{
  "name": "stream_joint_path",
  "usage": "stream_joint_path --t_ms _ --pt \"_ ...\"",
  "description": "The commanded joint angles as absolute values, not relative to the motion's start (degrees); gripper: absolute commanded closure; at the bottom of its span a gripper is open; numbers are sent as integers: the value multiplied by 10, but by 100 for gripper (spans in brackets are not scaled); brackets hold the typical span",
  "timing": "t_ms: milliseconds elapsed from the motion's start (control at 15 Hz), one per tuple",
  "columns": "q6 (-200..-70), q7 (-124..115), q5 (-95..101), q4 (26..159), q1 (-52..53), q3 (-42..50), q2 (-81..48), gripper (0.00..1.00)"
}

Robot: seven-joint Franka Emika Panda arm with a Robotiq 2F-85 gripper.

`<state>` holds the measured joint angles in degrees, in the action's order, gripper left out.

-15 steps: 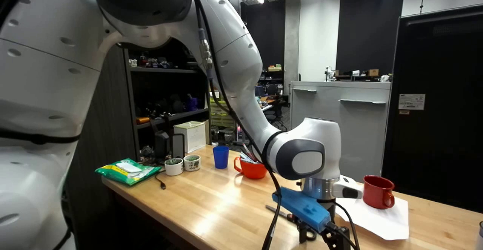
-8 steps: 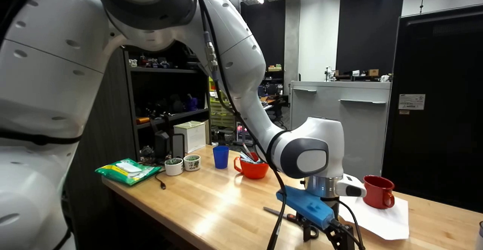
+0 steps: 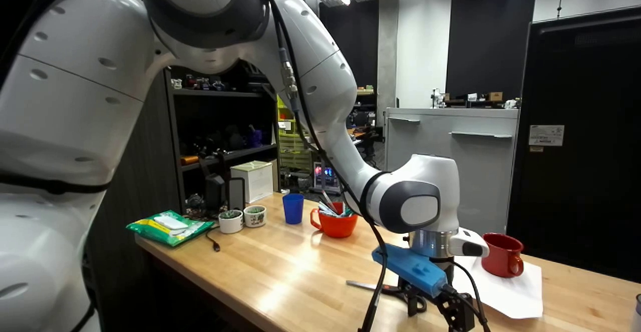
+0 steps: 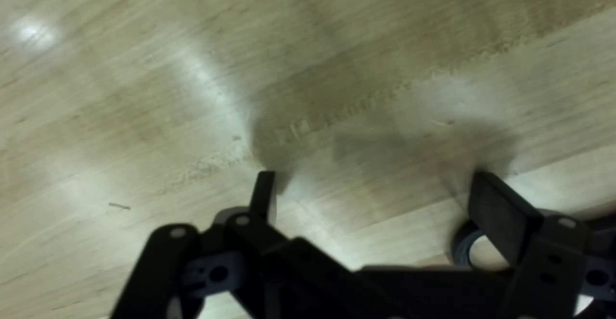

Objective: Move the black pair of scissors to the right and turn it in the opposite direction

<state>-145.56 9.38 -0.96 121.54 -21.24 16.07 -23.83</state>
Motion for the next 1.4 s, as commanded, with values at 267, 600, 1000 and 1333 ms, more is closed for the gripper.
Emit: stream_joint_path --t_ms 267,600,1000,1333 --pt "-1443 48 15 1175 -192 164 -278 0" --pt "-1437 33 20 1156 -184 164 -290 0" --pt "-1427 19 33 1137 -174 164 -301 0" --pt "-1421 8 44 1125 -169 163 -309 0"
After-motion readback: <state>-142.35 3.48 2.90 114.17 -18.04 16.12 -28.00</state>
